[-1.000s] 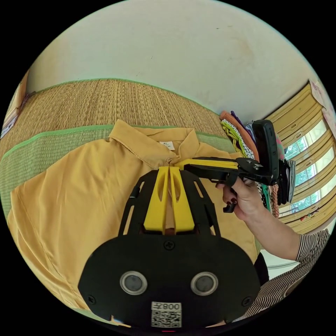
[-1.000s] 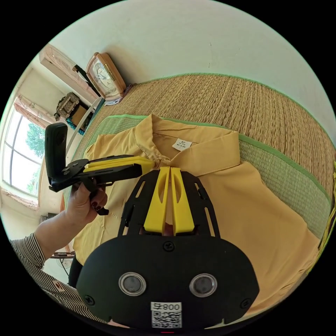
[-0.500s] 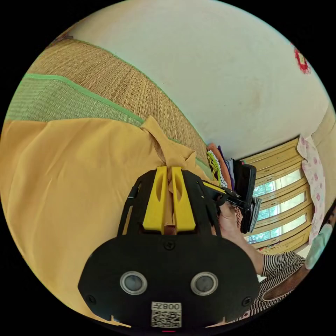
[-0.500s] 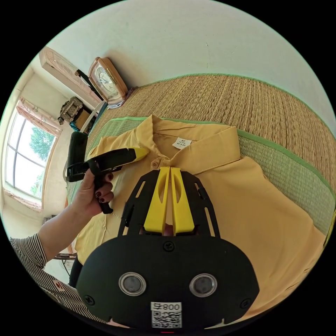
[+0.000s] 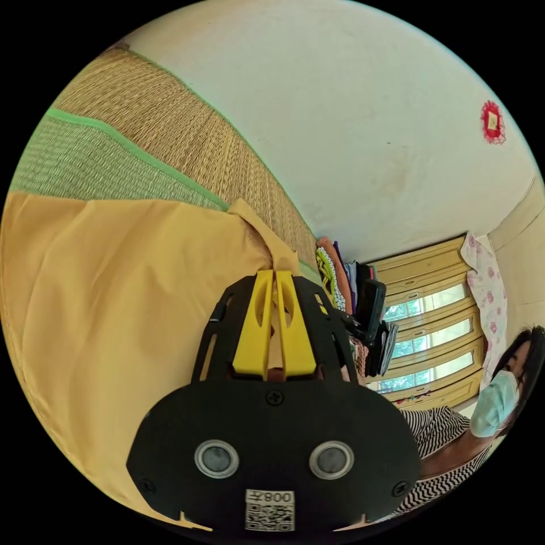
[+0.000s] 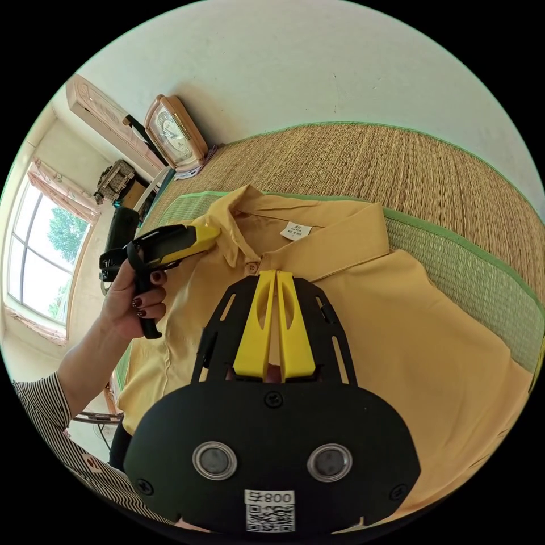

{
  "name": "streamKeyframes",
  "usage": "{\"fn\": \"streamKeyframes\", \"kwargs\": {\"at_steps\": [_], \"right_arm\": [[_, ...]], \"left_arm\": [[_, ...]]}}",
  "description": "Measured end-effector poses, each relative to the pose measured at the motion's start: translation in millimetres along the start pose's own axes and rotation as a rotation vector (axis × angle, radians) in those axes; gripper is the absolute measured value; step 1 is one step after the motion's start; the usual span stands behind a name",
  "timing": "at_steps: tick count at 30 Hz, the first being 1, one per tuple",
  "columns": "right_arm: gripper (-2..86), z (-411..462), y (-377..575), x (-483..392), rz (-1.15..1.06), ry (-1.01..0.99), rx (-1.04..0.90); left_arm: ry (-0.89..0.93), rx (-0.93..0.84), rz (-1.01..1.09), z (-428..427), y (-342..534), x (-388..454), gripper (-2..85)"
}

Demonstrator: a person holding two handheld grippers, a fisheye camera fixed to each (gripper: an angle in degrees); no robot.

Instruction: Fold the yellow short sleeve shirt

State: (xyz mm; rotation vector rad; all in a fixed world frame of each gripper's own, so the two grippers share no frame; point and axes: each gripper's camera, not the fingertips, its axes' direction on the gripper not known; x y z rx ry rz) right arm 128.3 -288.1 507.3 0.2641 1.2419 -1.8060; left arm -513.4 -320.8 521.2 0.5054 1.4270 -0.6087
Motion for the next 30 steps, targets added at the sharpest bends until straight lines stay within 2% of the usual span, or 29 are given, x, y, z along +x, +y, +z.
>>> {"fn": "streamKeyframes", "kwargs": {"at_steps": [3, 7, 13, 16, 20, 25, 30], "right_arm": [[0.2, 0.3, -0.5, -4.8, 0.007, -0.013, 0.001], [0.2, 0.2, 1.7, -15.0, -0.004, -0.032, 0.003], [0.3, 5.6, 4.2, -31.9, -0.023, -0.025, -0.003], [0.6, 8.3, 5.3, -44.6, -0.044, -0.01, -0.003], [2.0, 4.2, 10.3, -68.3, -0.111, 0.035, 0.043], [5.8, -12.7, 4.2, -105.7, -0.305, 0.147, 0.118], [9.0, 13.6, -20.3, -154.5, -0.68, 0.35, -0.065]], "left_arm": [[-0.019, -0.035, 0.007, 3.6, -2.4, -0.7, 1.4], [0.0, 0.035, -0.01, -3.9, -6.3, -1.0, 2.0], [0.012, 0.031, 0.01, -9.1, -11.8, 4.6, 2.7], [-0.048, 0.059, 0.018, -17.2, -12.8, 9.0, 2.6], [-0.034, 0.047, -0.01, -18.7, -16.9, 6.6, 2.4], [-0.013, 0.074, -0.029, -24.3, -16.0, 5.5, 1.9], [-0.019, 0.088, -0.014, -33.3, -17.1, 8.3, 1.5]]}}
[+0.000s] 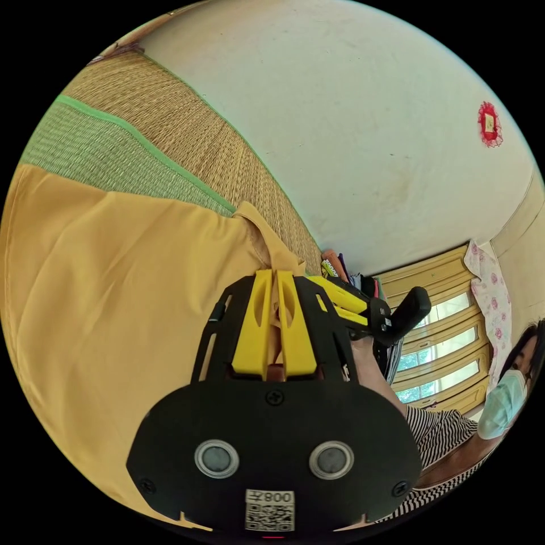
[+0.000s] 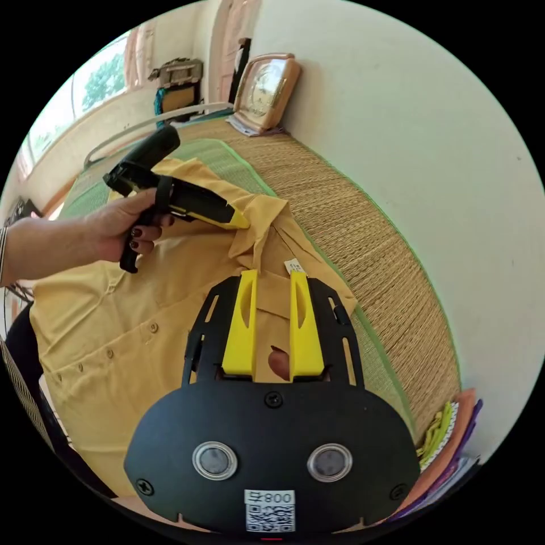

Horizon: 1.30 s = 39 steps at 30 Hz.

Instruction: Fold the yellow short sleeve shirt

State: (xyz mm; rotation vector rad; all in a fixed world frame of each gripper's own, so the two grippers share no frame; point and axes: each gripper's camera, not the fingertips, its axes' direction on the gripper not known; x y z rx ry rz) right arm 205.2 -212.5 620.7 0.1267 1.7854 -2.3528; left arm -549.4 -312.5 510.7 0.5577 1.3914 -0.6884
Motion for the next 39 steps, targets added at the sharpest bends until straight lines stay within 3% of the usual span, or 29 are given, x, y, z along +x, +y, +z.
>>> {"fn": "streamKeyframes", "kwargs": {"at_steps": [3, 11, 16, 21, 27, 33, 39], "right_arm": [[8.3, 18.6, -19.2, -13.6, -0.166, -0.013, -0.13], [0.9, 30.9, -43.0, -42.3, -0.257, 0.104, -0.21], [5.2, 11.4, -47.5, -45.7, -0.225, 0.116, -0.1], [8.1, 27.9, -58.6, -39.6, -0.276, -0.004, -0.219], [0.9, 27.9, -55.7, -40.0, -0.27, -0.059, -0.208], [-0.4, 23.8, -42.6, -33.4, -0.221, -0.098, -0.191], [-0.5, 9.3, -6.1, -17.8, -0.064, -0.166, -0.056]], "left_arm": [[0.009, 0.006, -0.009, -3.4, -0.5, -1.2, 1.2], [0.019, 0.016, -0.016, -6.4, 2.6, -1.3, 0.8], [0.033, 0.031, -0.024, -11.3, 4.6, -2.5, 0.7], [0.037, 0.04, -0.032, -16.0, 7.5, -5.9, 0.7], [0.046, 0.038, -0.031, -19.8, 11.6, -6.9, 0.6], [0.07, 0.057, -0.049, -22.8, 15.1, -7.8, 0.6], [-0.042, 0.021, -0.025, -14.7, 18.8, -1.9, 0.6]]}}
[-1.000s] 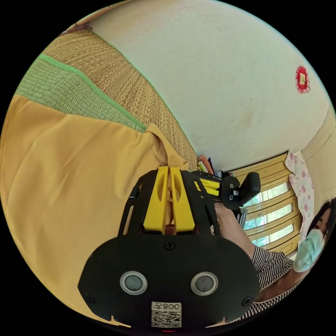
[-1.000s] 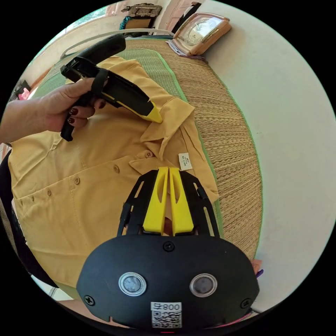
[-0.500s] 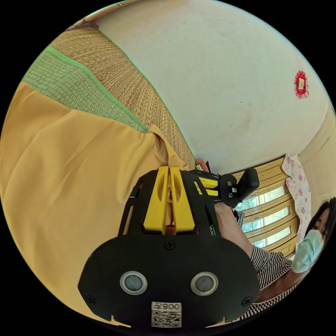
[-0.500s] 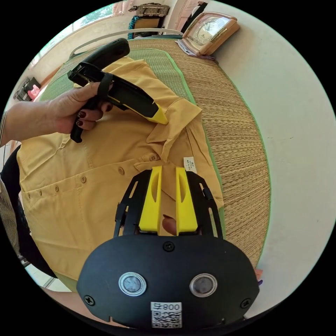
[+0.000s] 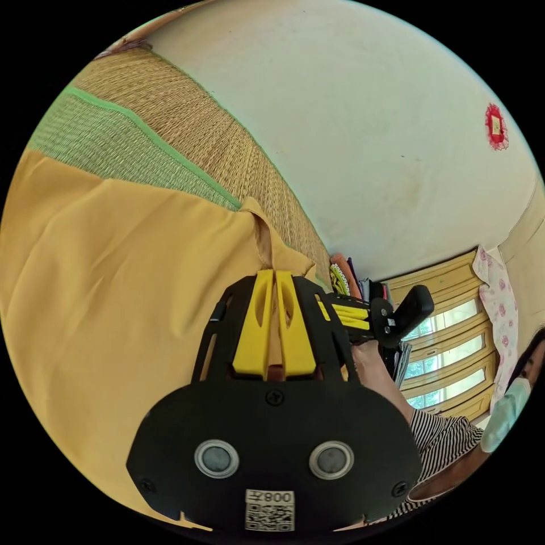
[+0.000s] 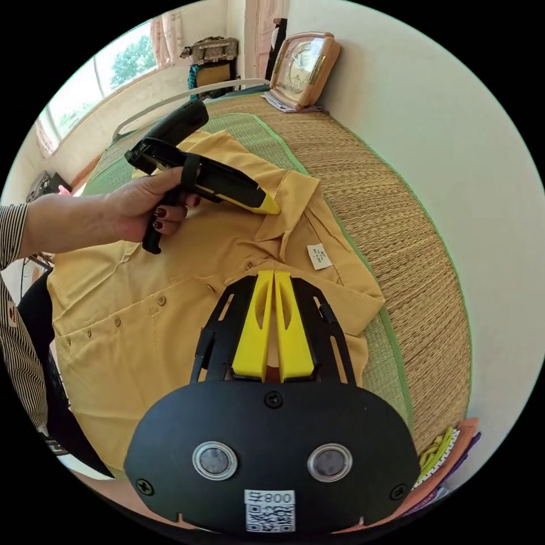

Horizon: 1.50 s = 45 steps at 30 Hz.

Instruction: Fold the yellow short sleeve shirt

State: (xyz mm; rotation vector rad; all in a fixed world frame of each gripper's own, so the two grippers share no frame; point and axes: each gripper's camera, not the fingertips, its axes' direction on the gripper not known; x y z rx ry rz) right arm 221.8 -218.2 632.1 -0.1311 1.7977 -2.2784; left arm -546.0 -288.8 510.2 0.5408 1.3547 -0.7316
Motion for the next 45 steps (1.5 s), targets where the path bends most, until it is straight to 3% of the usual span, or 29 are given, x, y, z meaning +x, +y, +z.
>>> {"fn": "streamKeyframes", "kwargs": {"at_steps": [8, 15, 22, 32, 35, 39, 45], "right_arm": [[-0.4, -15.9, 34.7, -0.4, 0.153, 0.047, 0.21], [0.0, 5.2, 41.3, 5.2, 0.301, 0.129, 0.213], [0.1, 18.5, 42.3, -3.8, 0.296, 0.254, 0.106], [0.6, -16.9, 88.2, 29.0, 0.422, 0.012, 0.18], [0.3, -9.7, 98.4, 32.5, 0.431, -0.013, 0.163], [0.2, -8.2, 112.0, 36.7, 0.444, -0.025, 0.175], [0.2, -1.3, 128.6, 44.1, 0.443, -0.062, 0.169]], "left_arm": [[0.064, 0.022, -0.019, 0.0, 10.1, -10.3, 0.7], [0.097, 0.019, -0.014, -1.8, 18.4, -15.2, 0.8], [0.085, 0.038, -0.009, -7.2, 35.8, -19.8, 0.7], [-0.074, 0.005, 0.137, -17.0, 57.5, -10.9, 4.1], [-0.03, -0.04, 0.133, -1.0, 52.7, -15.6, 5.9], [-0.113, -0.06, 0.108, 23.6, 44.9, -23.2, 4.6], [-0.058, -0.036, 0.088, 38.8, 44.4, -39.8, 1.3]]}}
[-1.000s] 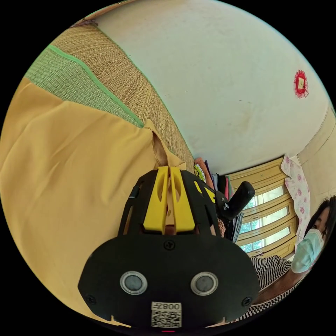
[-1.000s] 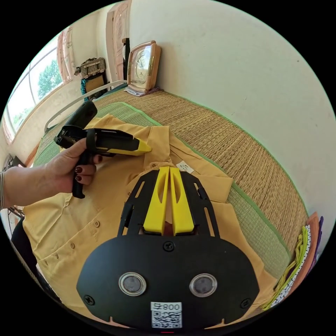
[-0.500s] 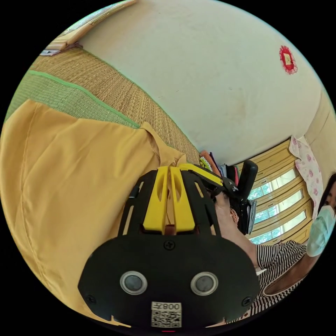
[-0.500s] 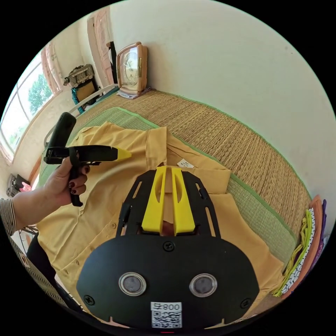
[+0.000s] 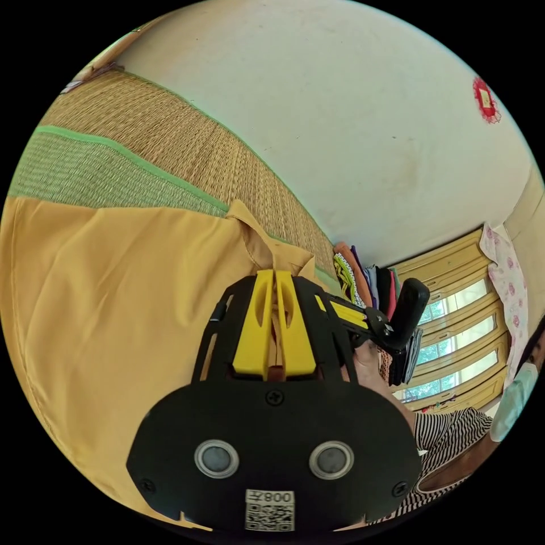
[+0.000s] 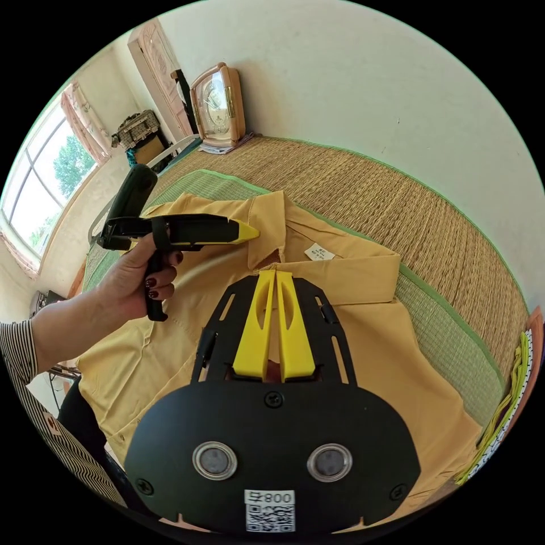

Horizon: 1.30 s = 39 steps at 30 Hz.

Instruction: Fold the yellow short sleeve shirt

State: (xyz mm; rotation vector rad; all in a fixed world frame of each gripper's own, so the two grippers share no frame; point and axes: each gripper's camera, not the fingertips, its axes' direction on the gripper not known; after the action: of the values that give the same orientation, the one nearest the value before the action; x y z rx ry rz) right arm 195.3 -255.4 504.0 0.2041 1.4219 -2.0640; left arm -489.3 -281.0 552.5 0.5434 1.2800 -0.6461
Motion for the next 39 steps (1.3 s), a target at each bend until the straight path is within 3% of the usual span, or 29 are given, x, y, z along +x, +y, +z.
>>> {"fn": "streamKeyframes", "kwargs": {"at_steps": [10, 17, 21, 30, 39], "right_arm": [[0.2, -1.5, 20.5, 23.3, 0.105, 0.004, 0.038], [0.2, -6.9, 46.5, 50.9, 0.238, -0.139, 0.096], [0.1, -17.2, 64.7, 70.9, 0.301, -0.298, 0.167], [0.1, -42.7, 108.9, 86.1, 0.365, -0.417, 0.261], [0.6, -112.6, 258.9, 64.9, 0.403, -0.25, 0.239]], "left_arm": [[0.232, 0.023, -0.118, 31.9, 28.1, -31.6, 0.7], [0.074, 0.006, -0.094, 66.7, 52.8, -48.0, 1.6], [0.057, 0.016, -0.045, 84.1, 64.4, -48.7, 2.1], [0.026, -0.008, -0.014, 143.0, 103.9, -56.5, 1.0], [0.024, -0.074, 0.071, 179.2, 202.8, -63.2, 0.4]]}}
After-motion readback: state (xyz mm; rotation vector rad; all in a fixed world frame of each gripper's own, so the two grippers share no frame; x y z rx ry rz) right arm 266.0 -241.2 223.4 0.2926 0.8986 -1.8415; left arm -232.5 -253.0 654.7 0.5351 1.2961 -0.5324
